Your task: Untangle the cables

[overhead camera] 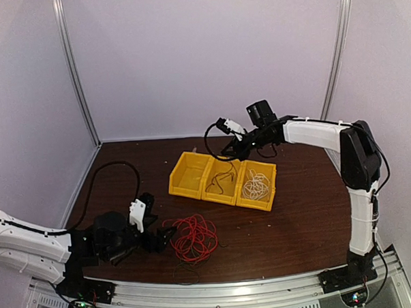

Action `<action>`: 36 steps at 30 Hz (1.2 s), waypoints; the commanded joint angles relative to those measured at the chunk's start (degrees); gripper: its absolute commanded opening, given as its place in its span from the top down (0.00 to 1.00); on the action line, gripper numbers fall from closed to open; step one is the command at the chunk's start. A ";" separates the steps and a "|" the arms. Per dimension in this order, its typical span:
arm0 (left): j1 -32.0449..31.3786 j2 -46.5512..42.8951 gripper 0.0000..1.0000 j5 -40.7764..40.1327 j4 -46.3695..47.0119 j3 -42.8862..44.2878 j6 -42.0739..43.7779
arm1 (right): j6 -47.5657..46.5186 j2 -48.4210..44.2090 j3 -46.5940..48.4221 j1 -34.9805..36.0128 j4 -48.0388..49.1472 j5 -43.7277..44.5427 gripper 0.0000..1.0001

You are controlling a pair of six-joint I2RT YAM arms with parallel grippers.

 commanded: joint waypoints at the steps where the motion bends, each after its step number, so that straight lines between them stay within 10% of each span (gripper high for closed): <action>1: 0.02 0.89 0.17 -1.27 2.06 -0.51 -0.38 | -4.05 1.58 -0.76 1.84 -2.04 7.65 1.00; 24: 0.02 1.02 0.17 -1.09 0.91 0.09 -1.07 | -7.43 6.12 1.50 7.59 -5.19 29.37 1.00; 36: 0.01 1.58 0.15 -1.74 -0.06 1.28 -0.74 | -5.12 -6.27 0.12 8.13 -10.23 27.79 0.74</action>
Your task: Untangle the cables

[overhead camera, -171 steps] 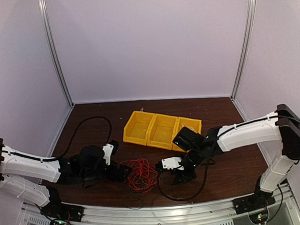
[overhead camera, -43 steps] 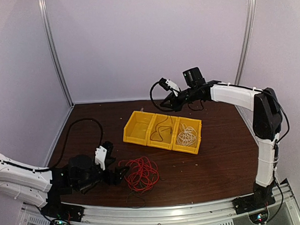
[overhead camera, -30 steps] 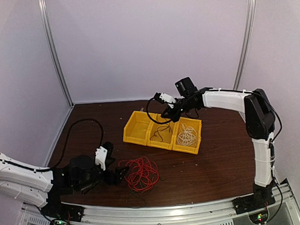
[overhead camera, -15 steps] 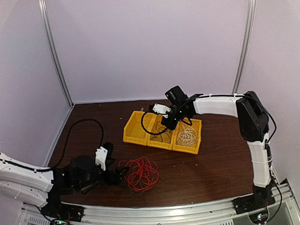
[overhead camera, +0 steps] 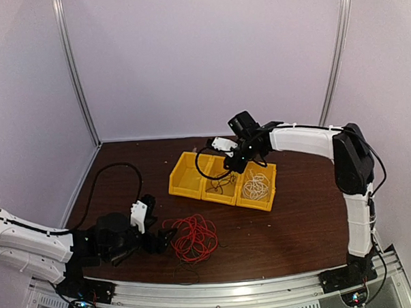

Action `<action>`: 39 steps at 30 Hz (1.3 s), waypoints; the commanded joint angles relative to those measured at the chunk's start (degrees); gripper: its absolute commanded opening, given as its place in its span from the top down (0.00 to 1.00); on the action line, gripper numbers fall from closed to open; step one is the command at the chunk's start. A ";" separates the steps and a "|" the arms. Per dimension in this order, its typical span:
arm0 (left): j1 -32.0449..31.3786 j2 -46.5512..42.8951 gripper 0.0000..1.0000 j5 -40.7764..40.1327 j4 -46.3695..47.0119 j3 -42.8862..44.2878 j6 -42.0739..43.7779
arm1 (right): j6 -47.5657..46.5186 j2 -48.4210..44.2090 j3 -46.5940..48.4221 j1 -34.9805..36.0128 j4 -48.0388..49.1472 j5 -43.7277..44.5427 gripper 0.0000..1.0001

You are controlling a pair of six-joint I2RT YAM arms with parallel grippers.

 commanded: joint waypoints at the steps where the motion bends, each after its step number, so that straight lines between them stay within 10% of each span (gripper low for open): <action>1: 0.01 0.28 0.15 -1.47 0.33 1.38 0.12 | 1.75 -11.19 -2.89 0.57 -0.89 0.41 0.73; 12: 2.30 7.47 0.13 6.08 1.82 2.46 -0.54 | -9.78 -26.76 -27.02 10.40 2.01 -20.07 0.82; 39: 9.90 24.61 0.18 18.00 7.09 6.77 -5.11 | -10.08 -15.63 -31.18 30.47 8.69 -9.29 0.61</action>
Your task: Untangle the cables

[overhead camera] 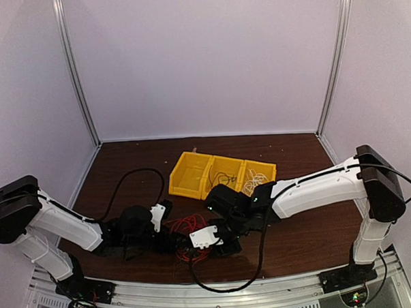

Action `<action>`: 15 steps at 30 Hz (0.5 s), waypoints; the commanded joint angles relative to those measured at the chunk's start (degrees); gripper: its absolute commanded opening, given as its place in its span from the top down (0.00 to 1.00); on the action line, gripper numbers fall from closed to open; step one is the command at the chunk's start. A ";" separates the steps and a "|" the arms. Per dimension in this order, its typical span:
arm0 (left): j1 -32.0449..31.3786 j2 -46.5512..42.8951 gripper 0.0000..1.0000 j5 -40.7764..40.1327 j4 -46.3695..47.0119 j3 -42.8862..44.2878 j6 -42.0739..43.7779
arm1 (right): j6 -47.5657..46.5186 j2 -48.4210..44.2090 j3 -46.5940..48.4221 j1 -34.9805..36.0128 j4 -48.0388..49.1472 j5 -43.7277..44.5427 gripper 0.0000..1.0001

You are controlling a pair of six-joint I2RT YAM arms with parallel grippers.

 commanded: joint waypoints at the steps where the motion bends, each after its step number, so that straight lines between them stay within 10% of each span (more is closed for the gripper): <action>1: 0.60 1.35 0.18 1.52 3.23 0.66 -0.89 | 1.01 2.59 -0.06 0.41 1.51 1.36 0.60; 6: 0.63 2.23 0.18 1.80 3.76 0.58 -1.02 | 2.09 3.64 -0.17 0.58 2.66 2.00 0.62; 15: 0.60 2.91 0.19 1.51 4.38 0.25 -1.11 | 2.01 0.76 4.13 0.44 -2.25 -2.81 1.00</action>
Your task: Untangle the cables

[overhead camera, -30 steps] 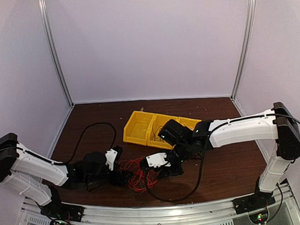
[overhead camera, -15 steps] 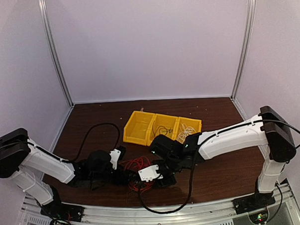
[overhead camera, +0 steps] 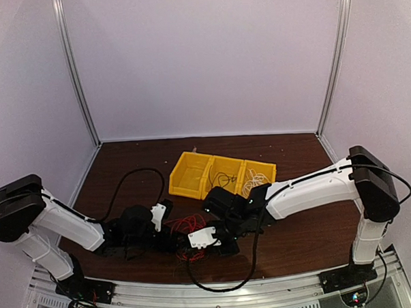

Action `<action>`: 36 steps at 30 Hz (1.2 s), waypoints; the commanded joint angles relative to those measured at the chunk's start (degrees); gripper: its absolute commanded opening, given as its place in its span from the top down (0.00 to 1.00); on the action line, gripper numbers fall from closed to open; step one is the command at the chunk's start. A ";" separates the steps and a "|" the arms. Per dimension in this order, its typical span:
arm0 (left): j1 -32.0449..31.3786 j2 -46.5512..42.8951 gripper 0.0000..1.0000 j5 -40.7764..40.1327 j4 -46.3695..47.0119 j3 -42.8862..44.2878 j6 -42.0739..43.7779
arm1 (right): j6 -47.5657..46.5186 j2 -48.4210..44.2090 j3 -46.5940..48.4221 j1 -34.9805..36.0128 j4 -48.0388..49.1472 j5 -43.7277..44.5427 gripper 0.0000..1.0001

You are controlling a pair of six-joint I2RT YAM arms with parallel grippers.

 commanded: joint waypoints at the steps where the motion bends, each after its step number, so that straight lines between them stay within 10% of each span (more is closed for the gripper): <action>1: 0.31 1.13 0.19 0.72 1.58 0.24 -0.61 | -0.86 -3.17 4.22 0.26 -4.49 -3.54 1.00; 7: 0.31 1.89 0.19 0.59 1.62 0.20 -0.43 | -1.84 -8.10 11.70 -0.29 -13.11 -8.71 1.00; 21: 0.73 6.56 0.19 0.54 3.10 1.13 0.25 | 1.79 -9.11 61.65 -11.36 -29.24 -16.50 1.00; 36: 0.80 -0.04 0.20 -2.39 -5.10 3.83 2.11 | 4.87 -9.82 72.06 -18.63 -23.82 -15.67 1.00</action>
